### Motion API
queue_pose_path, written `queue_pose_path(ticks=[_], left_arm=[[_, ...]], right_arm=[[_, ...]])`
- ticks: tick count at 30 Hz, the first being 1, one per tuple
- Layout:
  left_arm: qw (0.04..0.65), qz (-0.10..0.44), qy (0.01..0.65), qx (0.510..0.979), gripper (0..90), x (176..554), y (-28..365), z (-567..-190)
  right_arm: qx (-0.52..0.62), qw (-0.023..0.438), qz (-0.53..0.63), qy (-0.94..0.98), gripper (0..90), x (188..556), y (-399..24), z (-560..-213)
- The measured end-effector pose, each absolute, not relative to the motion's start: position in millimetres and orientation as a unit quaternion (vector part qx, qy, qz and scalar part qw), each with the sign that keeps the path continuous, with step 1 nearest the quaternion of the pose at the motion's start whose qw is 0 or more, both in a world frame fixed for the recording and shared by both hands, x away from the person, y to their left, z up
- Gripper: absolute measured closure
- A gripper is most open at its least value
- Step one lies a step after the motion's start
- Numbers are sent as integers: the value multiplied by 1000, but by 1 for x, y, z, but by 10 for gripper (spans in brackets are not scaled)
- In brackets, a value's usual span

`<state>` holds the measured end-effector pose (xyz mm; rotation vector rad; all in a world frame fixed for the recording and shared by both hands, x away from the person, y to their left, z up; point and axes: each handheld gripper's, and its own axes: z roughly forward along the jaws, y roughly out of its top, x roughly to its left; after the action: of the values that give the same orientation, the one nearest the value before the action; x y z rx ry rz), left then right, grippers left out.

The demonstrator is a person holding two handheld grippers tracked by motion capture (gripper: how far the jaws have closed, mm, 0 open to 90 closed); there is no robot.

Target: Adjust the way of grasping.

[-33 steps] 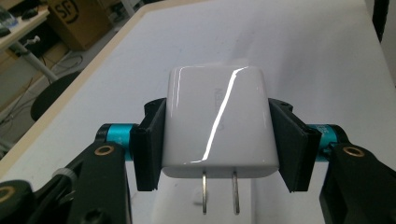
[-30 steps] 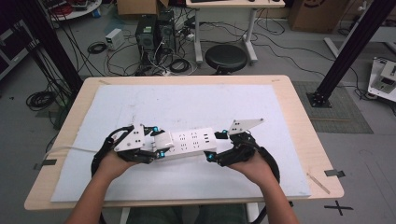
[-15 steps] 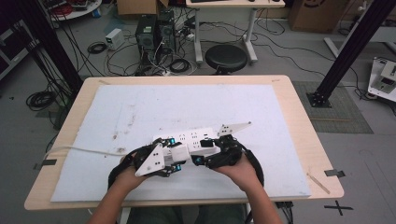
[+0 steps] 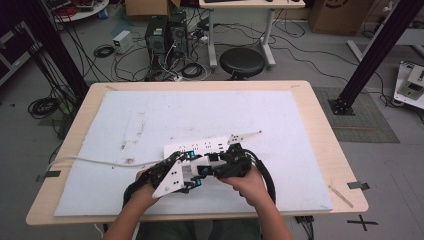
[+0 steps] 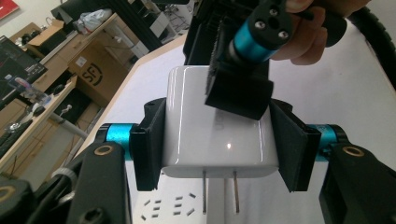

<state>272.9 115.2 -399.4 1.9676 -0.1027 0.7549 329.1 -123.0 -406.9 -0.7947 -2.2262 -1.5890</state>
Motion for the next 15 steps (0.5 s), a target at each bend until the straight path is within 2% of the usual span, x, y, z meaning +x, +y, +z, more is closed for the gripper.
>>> queue_pose_path(ticks=[6,15], left_arm=[[496,312,-44,809,425,273,114,-399],[489,318,-50,811,425,273,113,-398]], right_arm=[[-265,161,-557,-771,388,329,-122,-407],[-254,174,-559,-770,509,330,-121,-408]])
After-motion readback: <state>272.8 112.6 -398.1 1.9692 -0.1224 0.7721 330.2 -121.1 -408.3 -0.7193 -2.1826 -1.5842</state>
